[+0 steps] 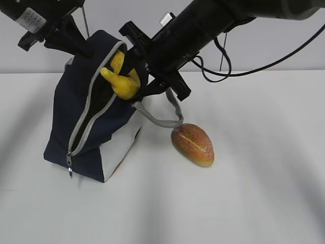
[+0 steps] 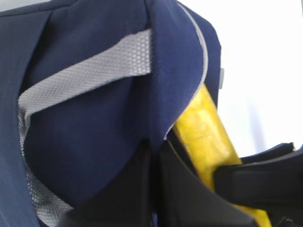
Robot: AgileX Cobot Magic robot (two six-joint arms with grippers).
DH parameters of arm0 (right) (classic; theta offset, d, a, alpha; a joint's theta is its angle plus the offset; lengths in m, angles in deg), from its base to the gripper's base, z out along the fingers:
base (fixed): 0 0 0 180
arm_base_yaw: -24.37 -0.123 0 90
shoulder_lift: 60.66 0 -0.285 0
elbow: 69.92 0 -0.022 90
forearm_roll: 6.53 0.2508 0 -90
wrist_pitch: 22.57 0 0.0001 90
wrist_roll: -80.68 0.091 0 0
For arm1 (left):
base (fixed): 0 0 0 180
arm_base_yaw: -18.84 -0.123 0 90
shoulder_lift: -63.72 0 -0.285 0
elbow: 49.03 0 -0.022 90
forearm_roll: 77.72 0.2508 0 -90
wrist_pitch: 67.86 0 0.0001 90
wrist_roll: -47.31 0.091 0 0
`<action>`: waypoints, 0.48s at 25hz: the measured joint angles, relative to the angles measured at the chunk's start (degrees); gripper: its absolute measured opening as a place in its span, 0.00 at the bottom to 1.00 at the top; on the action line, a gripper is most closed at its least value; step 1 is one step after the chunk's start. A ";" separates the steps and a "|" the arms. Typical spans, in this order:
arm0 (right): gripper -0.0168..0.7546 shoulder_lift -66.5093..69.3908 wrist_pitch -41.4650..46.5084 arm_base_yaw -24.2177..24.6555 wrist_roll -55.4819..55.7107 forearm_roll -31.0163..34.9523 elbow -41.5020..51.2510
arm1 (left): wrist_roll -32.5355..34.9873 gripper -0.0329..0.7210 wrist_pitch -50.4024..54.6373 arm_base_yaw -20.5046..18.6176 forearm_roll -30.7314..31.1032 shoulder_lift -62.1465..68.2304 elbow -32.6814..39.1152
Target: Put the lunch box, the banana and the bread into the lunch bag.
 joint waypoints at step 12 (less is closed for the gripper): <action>0.45 4.84 -6.90 -2.96 -0.16 3.03 0.00 | 0.00 0.04 0.00 0.00 -0.24 0.00 0.00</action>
